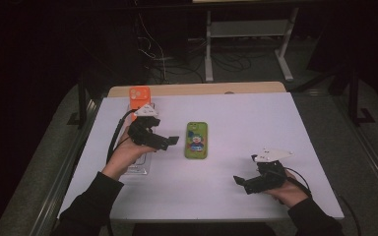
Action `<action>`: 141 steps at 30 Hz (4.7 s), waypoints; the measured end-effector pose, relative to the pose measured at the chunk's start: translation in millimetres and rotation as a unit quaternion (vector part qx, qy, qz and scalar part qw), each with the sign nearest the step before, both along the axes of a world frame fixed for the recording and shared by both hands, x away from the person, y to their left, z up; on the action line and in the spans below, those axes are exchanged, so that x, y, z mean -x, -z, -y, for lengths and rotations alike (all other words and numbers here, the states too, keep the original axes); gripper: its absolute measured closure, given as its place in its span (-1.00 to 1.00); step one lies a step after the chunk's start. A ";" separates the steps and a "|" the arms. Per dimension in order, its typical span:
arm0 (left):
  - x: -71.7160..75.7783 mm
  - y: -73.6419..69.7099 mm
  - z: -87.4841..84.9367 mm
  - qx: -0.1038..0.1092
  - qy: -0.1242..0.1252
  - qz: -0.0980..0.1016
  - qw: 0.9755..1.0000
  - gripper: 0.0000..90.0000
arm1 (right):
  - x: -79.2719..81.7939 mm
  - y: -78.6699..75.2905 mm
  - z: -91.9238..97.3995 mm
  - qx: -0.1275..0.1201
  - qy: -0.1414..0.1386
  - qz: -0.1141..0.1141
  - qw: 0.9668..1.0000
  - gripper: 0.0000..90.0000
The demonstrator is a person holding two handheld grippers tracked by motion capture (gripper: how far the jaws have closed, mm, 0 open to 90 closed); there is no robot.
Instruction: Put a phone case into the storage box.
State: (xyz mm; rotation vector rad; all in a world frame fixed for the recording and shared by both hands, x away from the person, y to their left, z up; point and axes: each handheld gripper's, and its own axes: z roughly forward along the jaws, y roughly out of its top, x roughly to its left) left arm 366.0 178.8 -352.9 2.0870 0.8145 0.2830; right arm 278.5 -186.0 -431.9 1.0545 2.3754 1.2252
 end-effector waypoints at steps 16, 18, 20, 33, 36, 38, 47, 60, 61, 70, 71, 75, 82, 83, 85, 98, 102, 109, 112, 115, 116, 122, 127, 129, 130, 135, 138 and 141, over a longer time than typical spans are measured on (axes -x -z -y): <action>19.5 41.6 46.3 -0.039 0.023 -0.027 0.999 -1.00 | 1.5 -2.0 2.0 0.002 -0.002 0.005 1.000 -0.99; 17.6 45.8 49.6 -0.039 0.019 -0.029 0.999 -0.94 | 1.2 -1.9 1.9 0.003 -0.003 0.007 1.000 -0.99; 16.1 48.4 52.0 -0.040 0.011 -0.022 0.999 -0.83 | 1.2 -1.8 1.7 0.003 -0.003 0.007 1.000 -0.99; 2.3 63.1 53.4 -0.064 -0.033 -0.030 0.997 0.45 | 1.5 -1.7 2.0 0.006 -0.003 0.007 1.000 -0.99; 1.5 67.0 54.1 -0.061 -0.044 -0.050 0.996 0.76 | 1.4 -1.7 2.2 0.007 -0.004 0.007 1.000 -0.99; 0.4 67.4 53.1 -0.072 -0.043 -0.043 0.996 0.91 | 1.5 -1.7 2.1 0.006 -0.004 0.006 1.000 -0.99; -1.2 73.4 52.1 -0.098 -0.076 -0.046 0.991 0.99 | 1.4 -1.6 2.4 0.008 -0.005 0.007 1.000 -0.99; -0.2 79.4 60.2 -0.098 -0.068 -0.055 0.991 0.99 | 1.6 -1.7 2.7 0.008 -0.004 0.004 1.000 -0.99; -0.6 79.5 61.9 -0.096 -0.063 -0.056 0.992 0.99 | 1.6 -1.7 2.6 0.008 -0.003 0.004 1.000 -0.99; -3.9 81.3 82.7 -0.084 -0.042 -0.055 0.994 0.99 | 2.5 -1.7 3.2 0.009 -0.003 0.003 1.000 -0.99; -3.7 81.3 83.2 -0.083 -0.040 -0.054 0.994 0.99 | 2.4 -1.7 3.4 0.009 -0.003 0.004 1.000 -0.99; -2.0 77.5 80.6 -0.069 -0.031 -0.049 0.996 0.89 | 2.3 -1.7 4.1 0.010 -0.005 0.007 1.000 -0.99; 9.0 64.5 66.7 -0.043 0.020 -0.039 0.998 0.44 | 1.9 -1.7 4.2 0.010 -0.004 0.007 1.000 -0.99; 12.0 63.5 63.9 -0.036 0.028 -0.038 0.998 0.40 | 1.9 -1.6 4.1 0.010 -0.004 0.006 1.000 -0.99; 17.4 62.2 59.3 -0.030 0.049 -0.040 0.998 0.23 | 2.0 -1.4 3.9 0.010 -0.003 0.007 1.000 -0.99; 42.7 70.5 45.7 -0.028 0.094 -0.033 0.995 -0.79 | -0.8 -0.9 5.1 0.010 0.010 -0.004 1.000 -0.99; 44.4 72.5 47.3 -0.044 0.100 -0.031 0.994 -1.00 | -4.8 -6.1 4.4 0.013 0.012 -0.015 1.000 -0.99; 45.3 67.8 46.2 -0.048 0.097 -0.020 0.994 -1.00 | -18.5 -16.6 -1.2 0.022 0.018 -0.057 0.998 -0.99; 46.0 67.6 46.1 -0.043 0.096 -0.015 0.994 -1.00 | -26.3 -19.6 -5.2 0.025 0.028 -0.070 0.997 -0.99; 45.7 66.7 44.9 -0.037 0.095 -0.016 0.995 -1.00 | -37.6 -22.9 -12.0 0.029 0.036 -0.073 0.996 -0.99; 44.7 66.7 44.6 -0.035 0.097 -0.013 0.995 -1.00 | -41.0 -24.6 -14.7 0.029 0.036 -0.075 0.996 -0.99; 43.1 66.5 43.0 -0.034 0.096 -0.016 0.995 -1.00 | -62.4 -33.2 -34.3 0.034 0.045 -0.080 0.995 -0.99; 43.0 66.8 43.2 -0.037 0.098 -0.023 0.994 -1.00 | -76.4 -39.2 -49.4 0.042 0.043 -0.079 0.995 -0.99; 43.9 67.0 43.9 -0.030 0.095 -0.025 0.995 -1.00 | -81.7 -41.4 -55.3 0.040 0.041 -0.080 0.995 -0.99; 43.8 66.4 43.3 -0.033 0.095 -0.024 0.995 -1.00 | -84.1 -42.6 -58.4 0.042 0.041 -0.080 0.995 -0.99; 42.3 66.4 41.9 -0.032 0.096 -0.022 0.995 -1.00 | -96.4 -45.0 -75.4 0.042 0.037 -0.080 0.995 -0.99; 41.1 65.7 40.8 -0.038 0.100 -0.019 0.994 -1.00 | -103.4 -45.0 -83.9 0.044 0.033 -0.079 0.995 -0.99; 42.8 65.9 41.7 -0.030 0.093 -0.027 0.995 -1.00 | -110.3 -43.8 -92.6 0.053 0.033 -0.081 0.995 -0.99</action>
